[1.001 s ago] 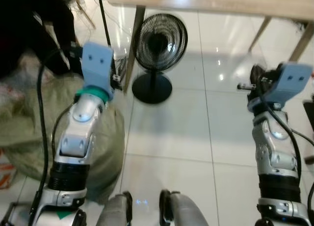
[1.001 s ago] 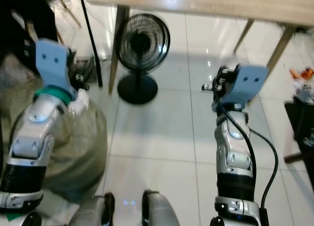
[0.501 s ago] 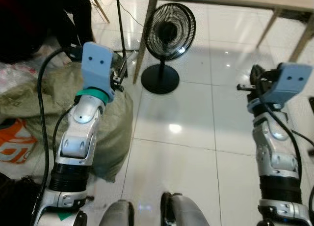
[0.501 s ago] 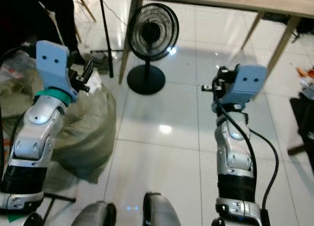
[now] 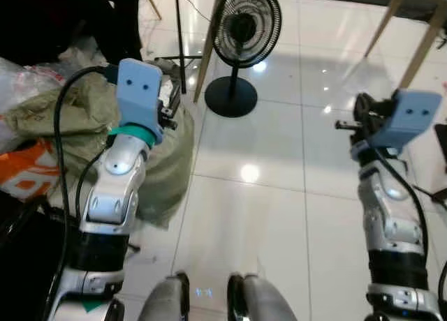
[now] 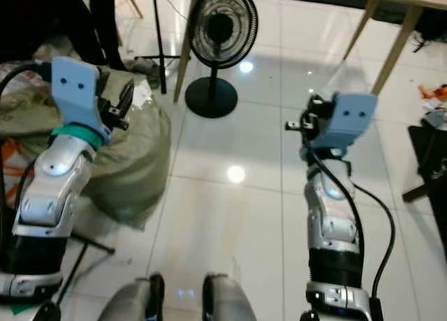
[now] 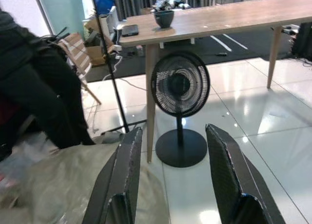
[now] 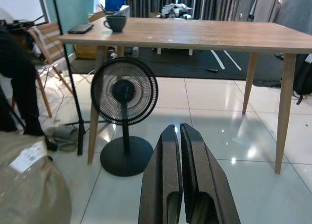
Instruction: Setting the table
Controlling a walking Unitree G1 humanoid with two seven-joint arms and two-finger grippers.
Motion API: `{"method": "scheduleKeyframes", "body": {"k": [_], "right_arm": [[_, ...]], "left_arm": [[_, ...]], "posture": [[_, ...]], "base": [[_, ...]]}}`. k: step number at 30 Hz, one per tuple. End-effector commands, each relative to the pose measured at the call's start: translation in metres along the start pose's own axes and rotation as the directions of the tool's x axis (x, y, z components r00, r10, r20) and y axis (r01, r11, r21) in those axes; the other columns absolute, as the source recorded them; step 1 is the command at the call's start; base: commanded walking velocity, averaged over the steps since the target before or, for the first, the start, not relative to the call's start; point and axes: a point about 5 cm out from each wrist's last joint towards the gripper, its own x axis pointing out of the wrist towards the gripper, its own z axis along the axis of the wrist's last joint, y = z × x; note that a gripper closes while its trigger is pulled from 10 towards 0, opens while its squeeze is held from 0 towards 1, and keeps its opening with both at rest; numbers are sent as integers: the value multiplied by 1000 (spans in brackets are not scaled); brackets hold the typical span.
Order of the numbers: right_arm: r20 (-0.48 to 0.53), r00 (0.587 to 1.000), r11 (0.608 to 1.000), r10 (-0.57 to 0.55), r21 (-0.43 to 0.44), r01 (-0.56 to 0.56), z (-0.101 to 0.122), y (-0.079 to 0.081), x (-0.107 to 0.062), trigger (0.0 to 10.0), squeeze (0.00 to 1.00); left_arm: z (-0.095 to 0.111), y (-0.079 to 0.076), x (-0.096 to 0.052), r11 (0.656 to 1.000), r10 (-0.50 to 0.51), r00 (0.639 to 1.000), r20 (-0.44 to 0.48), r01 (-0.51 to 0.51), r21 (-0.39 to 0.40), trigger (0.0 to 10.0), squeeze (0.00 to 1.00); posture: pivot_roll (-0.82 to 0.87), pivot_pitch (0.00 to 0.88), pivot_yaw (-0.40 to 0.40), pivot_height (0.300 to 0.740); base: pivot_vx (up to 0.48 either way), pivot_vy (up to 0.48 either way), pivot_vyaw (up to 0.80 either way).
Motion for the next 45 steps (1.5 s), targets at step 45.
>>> {"method": "scheduleKeyframes", "body": {"k": [45], "right_arm": [[-32, 999, 1000, -6, 21, 7, -5, 0, -2, 10000, 0]], "left_arm": [[-3, -4, 0, 999, -15, 1000, -18, 14, -41, 10000, 0]], "posture": [[11, 103, 30, 740]], "base": [[-131, 0, -320]]}}
